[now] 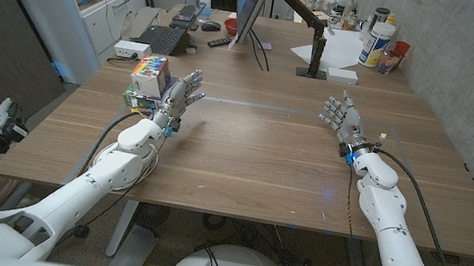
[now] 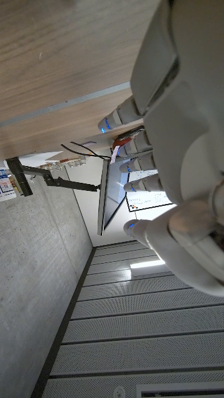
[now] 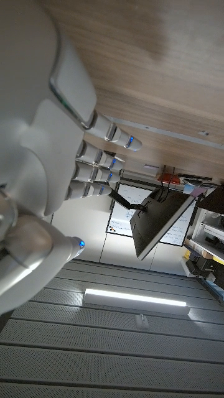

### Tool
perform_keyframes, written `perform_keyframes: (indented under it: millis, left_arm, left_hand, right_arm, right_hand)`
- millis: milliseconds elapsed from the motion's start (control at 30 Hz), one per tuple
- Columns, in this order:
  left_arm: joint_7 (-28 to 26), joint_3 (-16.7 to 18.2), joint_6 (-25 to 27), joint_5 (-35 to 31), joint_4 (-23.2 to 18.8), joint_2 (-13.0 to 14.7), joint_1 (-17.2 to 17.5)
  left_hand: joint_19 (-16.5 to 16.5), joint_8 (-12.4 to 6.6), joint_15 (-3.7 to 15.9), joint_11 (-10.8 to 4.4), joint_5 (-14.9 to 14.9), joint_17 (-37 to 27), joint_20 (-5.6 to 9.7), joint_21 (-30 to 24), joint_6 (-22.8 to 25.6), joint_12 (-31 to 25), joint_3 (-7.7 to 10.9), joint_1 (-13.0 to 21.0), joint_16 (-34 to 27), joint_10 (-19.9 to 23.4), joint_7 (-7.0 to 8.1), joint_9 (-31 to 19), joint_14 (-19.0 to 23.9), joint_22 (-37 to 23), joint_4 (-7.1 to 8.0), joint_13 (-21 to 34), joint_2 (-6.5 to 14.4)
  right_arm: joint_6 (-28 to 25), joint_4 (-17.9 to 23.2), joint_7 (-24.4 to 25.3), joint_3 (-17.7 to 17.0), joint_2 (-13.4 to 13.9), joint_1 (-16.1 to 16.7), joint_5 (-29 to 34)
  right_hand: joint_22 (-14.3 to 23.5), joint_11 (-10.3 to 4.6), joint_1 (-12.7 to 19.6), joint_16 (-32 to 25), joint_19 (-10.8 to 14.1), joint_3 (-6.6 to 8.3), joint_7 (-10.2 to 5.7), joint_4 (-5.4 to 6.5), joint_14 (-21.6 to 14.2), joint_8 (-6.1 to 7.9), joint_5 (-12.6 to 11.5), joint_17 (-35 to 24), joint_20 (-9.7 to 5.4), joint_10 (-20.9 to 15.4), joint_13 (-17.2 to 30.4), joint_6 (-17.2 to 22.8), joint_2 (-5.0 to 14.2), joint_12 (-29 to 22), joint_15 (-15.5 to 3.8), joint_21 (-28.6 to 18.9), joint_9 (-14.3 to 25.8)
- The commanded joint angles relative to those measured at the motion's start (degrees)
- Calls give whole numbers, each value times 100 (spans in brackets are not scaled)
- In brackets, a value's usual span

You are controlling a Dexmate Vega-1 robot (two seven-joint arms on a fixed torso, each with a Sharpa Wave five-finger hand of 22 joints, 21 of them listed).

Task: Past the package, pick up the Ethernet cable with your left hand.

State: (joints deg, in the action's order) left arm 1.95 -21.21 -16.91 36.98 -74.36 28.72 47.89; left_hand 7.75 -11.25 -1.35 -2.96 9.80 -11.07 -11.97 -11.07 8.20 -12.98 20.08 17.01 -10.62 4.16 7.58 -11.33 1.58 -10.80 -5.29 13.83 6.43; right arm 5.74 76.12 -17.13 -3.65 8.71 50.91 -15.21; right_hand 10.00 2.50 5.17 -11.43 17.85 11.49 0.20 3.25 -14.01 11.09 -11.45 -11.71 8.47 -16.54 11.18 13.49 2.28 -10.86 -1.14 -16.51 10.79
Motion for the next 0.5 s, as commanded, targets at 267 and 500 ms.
perform_keyframes:
  millis: [267, 500]
  left_arm:
    - [-65, -2, 32, -70, -217, 104, 128]
    - [-166, -19, 131, -142, -376, 183, 181]
  left_hand:
    - [-52, -26, -33, -1, 31, -8, -35, -34, 58, -30, 48, 36, -20, 30, -18, -18, -51, -12, -13, 8, -13]
    - [-62, -25, -41, -6, 31, -7, -35, -35, 55, -29, 50, 30, -22, 29, -30, -17, -61, -11, -14, 3, -14]
  right_arm:
    - [-35, -22, -168, -314, -300, -27, 168]
    - [-62, -4, -191, -344, -327, -23, 206]
  right_hand:
    - [26, -4, 16, 34, 13, 2, 17, -3, 124, -6, -42, -19, -39, 65, 19, -70, -39, -11, 20, 33, 30]
    - [27, -3, 13, 29, 9, 0, 16, -2, 131, -9, -42, -19, -37, 68, 18, -89, -39, -13, 17, 46, 29]
